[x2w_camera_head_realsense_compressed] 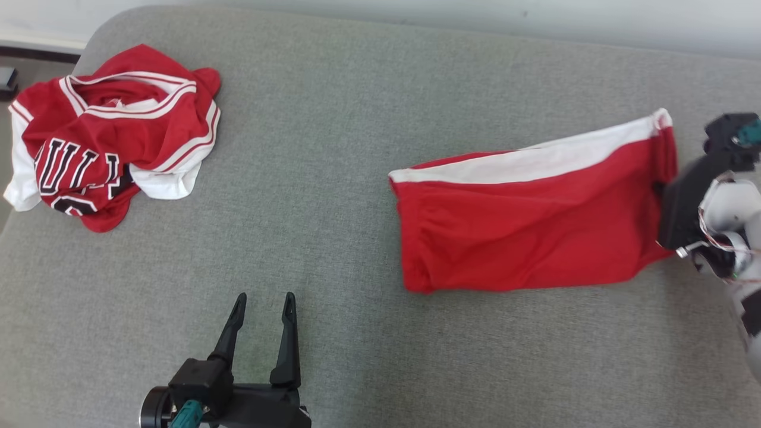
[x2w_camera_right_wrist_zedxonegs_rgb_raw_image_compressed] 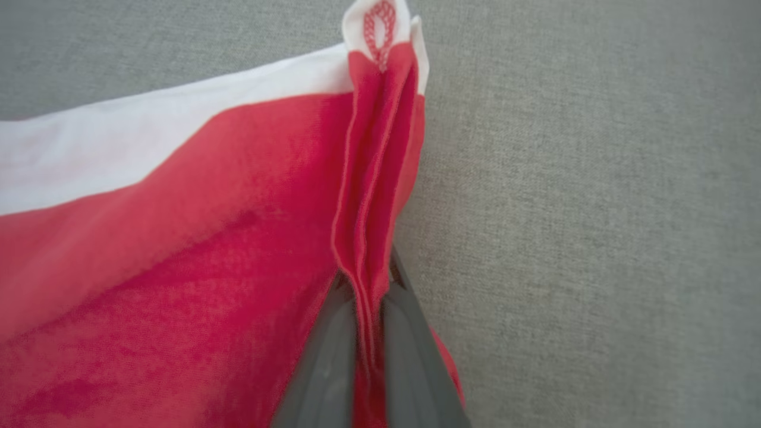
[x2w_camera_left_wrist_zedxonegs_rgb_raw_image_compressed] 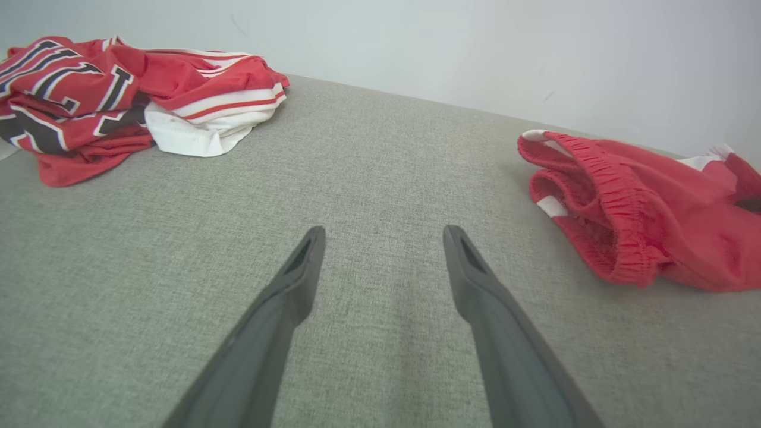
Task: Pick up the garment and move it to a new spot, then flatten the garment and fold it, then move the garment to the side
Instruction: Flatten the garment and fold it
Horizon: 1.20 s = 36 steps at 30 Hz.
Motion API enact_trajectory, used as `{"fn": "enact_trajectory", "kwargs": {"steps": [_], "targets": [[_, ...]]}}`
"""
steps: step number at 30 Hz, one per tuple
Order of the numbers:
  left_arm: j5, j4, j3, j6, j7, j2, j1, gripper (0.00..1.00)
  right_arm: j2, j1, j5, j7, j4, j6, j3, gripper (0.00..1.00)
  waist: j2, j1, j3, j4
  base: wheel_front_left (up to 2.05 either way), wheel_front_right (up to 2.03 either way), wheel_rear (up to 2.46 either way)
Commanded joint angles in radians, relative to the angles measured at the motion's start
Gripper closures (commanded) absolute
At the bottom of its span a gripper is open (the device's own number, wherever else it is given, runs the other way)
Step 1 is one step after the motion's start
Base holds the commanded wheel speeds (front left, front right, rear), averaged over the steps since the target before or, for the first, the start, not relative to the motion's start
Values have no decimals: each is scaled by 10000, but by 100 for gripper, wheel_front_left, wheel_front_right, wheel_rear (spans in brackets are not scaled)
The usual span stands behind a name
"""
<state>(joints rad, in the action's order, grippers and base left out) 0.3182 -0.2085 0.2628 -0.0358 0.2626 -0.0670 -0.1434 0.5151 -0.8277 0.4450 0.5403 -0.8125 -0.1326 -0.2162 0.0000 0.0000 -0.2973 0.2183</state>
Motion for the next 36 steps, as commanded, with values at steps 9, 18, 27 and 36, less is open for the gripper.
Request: {"fn": "enact_trajectory", "kwargs": {"steps": [9, 18, 27, 36], "targets": [[136, -42, -84, -54, 31, -75, 414, 0, 485, 2167, -1166, 281, 2071, 33, 2292, 100, 0, 0, 813, -739, 0, 0, 0], [171, -148, 58, -72, -26, -63, 470, 0, -372, 3128, -2378, 1197, 4522, 33, 3446, 100, 0, 0, 1168, -1005, 0, 0, 0], [342, -317, 153, -38, -21, -24, 487, 0, -1309, 2725, -2071, 2188, 5815, 31, 1989, 100, 0, 0, 1327, -759, 0, 0, 0], [479, -413, 232, -33, 2, 27, 325, 0, -2054, 1806, -1857, 2213, 4601, 31, 1035, 100, 0, 0, 1077, -264, 0, 0, 0]]}}
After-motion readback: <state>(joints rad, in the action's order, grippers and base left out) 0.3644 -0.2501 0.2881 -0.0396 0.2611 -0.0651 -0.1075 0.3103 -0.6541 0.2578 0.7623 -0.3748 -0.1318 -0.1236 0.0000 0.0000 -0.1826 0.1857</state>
